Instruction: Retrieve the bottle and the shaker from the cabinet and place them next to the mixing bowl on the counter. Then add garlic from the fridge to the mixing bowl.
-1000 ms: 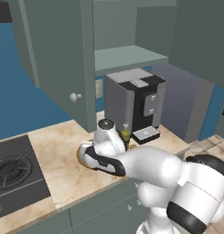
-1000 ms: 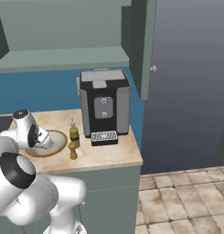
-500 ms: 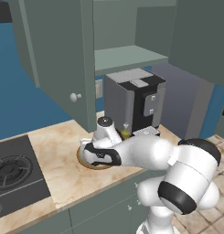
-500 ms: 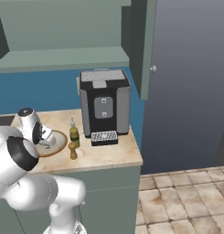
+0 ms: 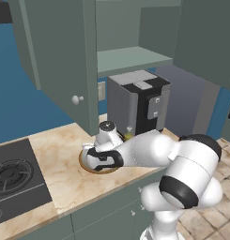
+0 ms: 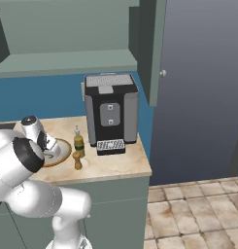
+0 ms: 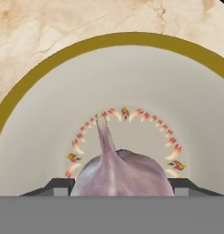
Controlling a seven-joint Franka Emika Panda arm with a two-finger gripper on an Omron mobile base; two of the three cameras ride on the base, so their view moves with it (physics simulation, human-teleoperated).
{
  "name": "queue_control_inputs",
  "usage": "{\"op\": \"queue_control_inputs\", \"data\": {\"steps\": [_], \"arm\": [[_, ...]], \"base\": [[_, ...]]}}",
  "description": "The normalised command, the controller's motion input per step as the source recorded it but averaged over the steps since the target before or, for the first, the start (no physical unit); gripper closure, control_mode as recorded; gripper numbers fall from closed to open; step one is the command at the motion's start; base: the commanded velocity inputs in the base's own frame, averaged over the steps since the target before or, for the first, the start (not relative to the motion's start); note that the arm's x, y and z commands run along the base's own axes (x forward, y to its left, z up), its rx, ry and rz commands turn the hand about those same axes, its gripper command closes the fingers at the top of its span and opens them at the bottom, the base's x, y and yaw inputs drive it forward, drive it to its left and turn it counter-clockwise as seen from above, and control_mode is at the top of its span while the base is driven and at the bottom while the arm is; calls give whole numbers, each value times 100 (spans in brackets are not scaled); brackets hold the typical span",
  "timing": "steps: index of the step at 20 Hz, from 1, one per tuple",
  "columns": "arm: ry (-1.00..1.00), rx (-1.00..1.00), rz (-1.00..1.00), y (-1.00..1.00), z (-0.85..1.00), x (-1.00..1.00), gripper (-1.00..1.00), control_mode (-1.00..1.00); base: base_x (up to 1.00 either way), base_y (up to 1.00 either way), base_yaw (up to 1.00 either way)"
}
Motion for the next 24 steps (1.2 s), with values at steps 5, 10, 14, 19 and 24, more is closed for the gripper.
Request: {"op": "queue_control_inputs", "data": {"steps": [5,10,14,19,24], "arm": [[0,0,0,0,0,0,-100,-100],[0,0,0,0,0,0,-100,-100],[0,0,0,0,1,0,-100,-100],[-2,0,0,0,42,-6,-100,-100],[-6,2,1,-7,95,-6,-100,-100]], "base": [[0,0,0],[0,0,0],[0,0,0],[0,0,0],[0,0,0]]}}
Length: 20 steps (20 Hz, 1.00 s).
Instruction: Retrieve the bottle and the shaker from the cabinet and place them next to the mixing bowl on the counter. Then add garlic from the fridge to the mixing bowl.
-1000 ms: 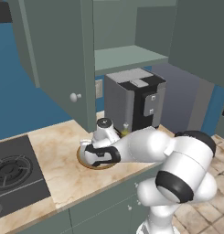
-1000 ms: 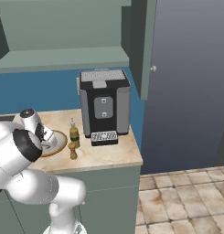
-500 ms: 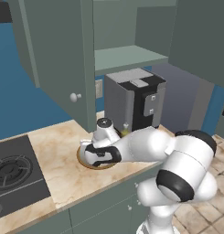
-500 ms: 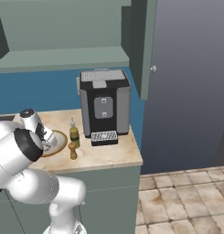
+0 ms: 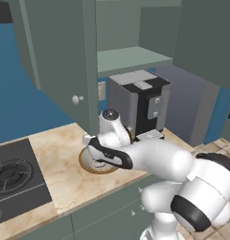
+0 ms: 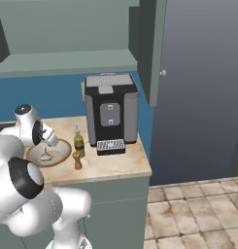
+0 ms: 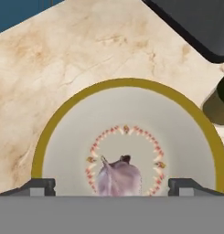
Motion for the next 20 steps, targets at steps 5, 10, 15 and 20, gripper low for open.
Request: {"op": "queue_control_inputs", "data": {"steps": [5,10,15,20], "arm": [[-2,2,5,-24,100,-13,-100,-100],[-6,1,10,-29,100,-36,-100,-100],[-10,0,8,-41,93,-63,-100,-100],[-17,0,5,-47,82,-77,-100,-100]], "base": [[0,0,0],[0,0,0],[0,0,0],[0,0,0]]}}
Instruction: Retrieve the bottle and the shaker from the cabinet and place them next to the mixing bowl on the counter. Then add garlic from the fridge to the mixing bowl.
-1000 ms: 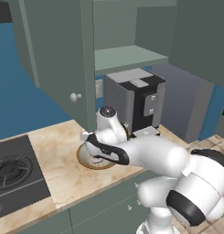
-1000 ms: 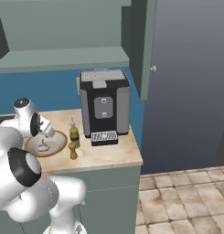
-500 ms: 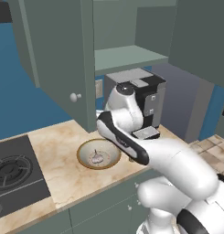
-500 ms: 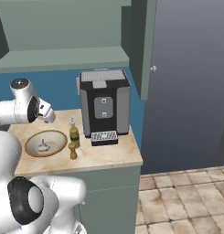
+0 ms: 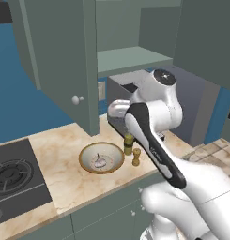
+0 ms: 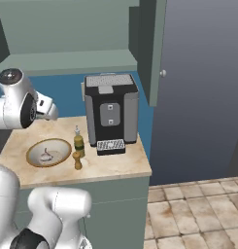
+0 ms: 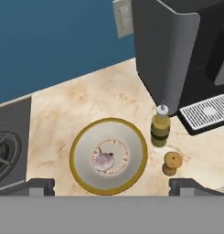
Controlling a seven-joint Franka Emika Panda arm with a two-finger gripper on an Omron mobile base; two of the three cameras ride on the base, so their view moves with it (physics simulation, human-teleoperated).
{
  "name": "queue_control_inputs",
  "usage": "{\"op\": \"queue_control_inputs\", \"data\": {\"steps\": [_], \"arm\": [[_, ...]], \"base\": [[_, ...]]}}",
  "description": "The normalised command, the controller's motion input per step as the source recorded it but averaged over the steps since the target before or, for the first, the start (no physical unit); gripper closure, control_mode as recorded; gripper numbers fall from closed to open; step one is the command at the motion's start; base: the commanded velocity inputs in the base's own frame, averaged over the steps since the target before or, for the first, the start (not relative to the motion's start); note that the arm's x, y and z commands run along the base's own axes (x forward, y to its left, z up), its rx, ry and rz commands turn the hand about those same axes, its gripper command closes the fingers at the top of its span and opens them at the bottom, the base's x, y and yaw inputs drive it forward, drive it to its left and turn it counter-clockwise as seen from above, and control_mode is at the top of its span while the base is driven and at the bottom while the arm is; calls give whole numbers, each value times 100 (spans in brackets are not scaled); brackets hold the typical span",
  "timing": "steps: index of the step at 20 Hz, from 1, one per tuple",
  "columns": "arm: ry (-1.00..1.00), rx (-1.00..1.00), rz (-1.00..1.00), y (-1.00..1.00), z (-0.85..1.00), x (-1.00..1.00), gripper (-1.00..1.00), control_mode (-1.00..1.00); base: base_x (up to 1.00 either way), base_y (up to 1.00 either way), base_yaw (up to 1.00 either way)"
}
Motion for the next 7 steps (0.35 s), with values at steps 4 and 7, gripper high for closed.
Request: {"op": "queue_control_inputs", "data": {"steps": [4,7], "arm": [[-21,0,0,-48,50,-89,-100,-100],[-26,0,0,-33,40,-98,-100,-100]], "base": [[0,0,0],[0,0,0]]}}
